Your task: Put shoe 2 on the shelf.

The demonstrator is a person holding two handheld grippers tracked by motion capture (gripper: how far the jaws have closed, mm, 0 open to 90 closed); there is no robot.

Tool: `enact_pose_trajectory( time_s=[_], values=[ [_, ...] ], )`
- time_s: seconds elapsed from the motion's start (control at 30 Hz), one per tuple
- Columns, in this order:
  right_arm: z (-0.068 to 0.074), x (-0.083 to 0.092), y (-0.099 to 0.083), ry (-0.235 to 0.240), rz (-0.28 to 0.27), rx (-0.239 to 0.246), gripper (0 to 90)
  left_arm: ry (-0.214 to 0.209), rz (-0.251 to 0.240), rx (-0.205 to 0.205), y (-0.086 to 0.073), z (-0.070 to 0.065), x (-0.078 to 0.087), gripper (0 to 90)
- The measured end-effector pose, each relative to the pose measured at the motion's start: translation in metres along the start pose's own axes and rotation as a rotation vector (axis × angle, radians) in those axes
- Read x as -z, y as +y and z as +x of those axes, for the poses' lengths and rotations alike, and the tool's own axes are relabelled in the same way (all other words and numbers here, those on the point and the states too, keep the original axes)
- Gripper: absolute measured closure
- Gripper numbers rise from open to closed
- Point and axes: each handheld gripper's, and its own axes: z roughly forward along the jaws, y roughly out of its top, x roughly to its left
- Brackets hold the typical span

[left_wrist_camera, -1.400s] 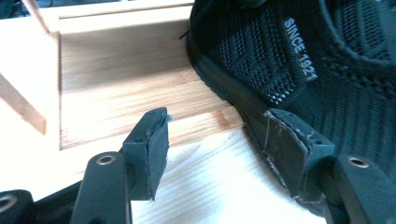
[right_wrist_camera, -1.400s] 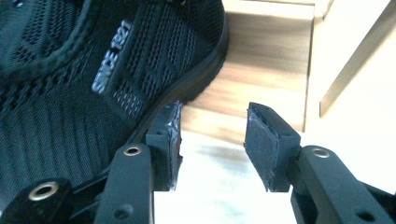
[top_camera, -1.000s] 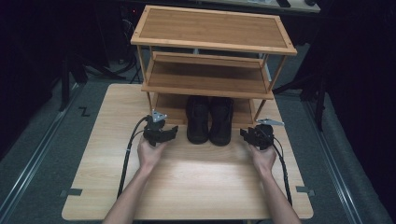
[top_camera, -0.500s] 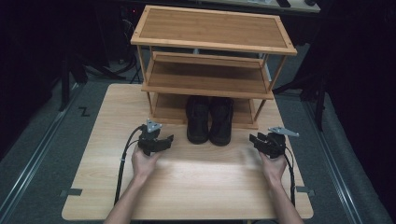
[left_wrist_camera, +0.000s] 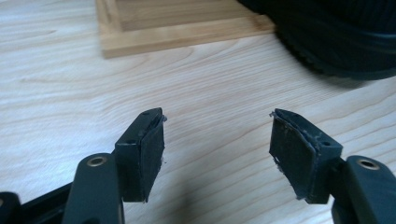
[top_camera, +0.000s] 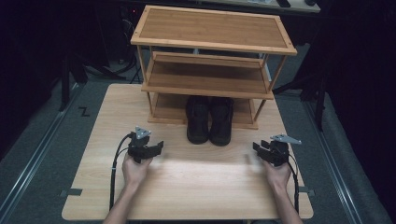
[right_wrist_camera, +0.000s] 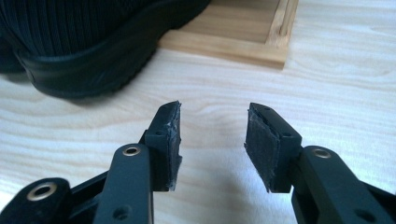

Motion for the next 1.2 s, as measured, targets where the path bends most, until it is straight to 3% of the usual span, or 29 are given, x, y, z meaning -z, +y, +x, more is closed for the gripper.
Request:
enact_pose_trajectory(
  time_s=[0.27,0.57,1.2],
  values=[
    [0.003,-0.002,-0.011,-0.045,0.031,0.044,53.6,0.065,0.018,-0.034,-0.011,-0.001,0.003,35.2],
    [0.002,-0.008,-0.020,-0.075,0.083,0.070,51.6,0.094,0.062,-0.054,-0.023,-0.001,-0.004,34.8],
    [0.001,-0.006,-0.026,-0.083,0.086,0.075,45.6,0.075,0.057,-0.044,-0.025,0.000,-0.005,32.2]
  ],
)
